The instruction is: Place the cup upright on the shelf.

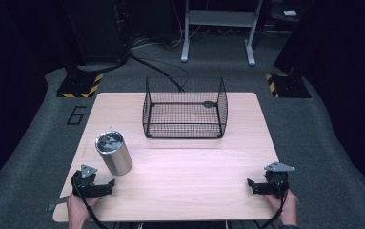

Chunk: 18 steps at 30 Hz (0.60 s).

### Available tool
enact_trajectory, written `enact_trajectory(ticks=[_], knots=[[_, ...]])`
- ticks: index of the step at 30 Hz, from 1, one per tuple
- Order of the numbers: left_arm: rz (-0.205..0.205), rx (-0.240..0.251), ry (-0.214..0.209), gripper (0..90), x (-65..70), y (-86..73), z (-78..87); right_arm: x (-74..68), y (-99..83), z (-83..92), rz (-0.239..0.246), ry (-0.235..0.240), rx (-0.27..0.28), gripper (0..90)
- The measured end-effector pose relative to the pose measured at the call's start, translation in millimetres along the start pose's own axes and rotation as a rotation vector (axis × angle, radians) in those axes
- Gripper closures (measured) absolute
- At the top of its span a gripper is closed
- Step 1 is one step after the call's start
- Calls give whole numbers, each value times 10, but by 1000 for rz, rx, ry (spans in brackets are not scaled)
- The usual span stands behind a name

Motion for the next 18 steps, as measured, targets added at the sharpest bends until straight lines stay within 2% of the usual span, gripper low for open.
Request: enact_trajectory(ticks=[1,3,5,8,9,10,13,18], knots=[[2,0,-9,1,11,4,1,0,6,-10,-4,-5,15,0],[-2,5,-6,1,9,12,3,0,1,-1,-1,-1,2,0],[12,29,-22,1,40,48,25,0,2,-1,2,0,8,0],[-1,41,-36,1,79,87,52,2,2,-5,0,-2,6,0],[-4,26,-48,1,93,95,76,0,4,-7,-3,-6,9,0],[0,48,-59,1,115,119,80,1,1,-2,1,-1,4,0],[-6,52,-82,1,166,177,143,0,4,-7,-3,-3,10,0],[-17,101,-111,0,253,294,242,1,4,-8,-1,-5,11,0]])
Point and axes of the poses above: each handheld gripper's, and its own axes: z roughly backward along the jaws, y roughly out of its top, x roughly to its right, the point moved 6 cm from there along -z, roughly forward along the jaws, and after that the axes turned 8 degrees about -y, right-handed, at the moved point
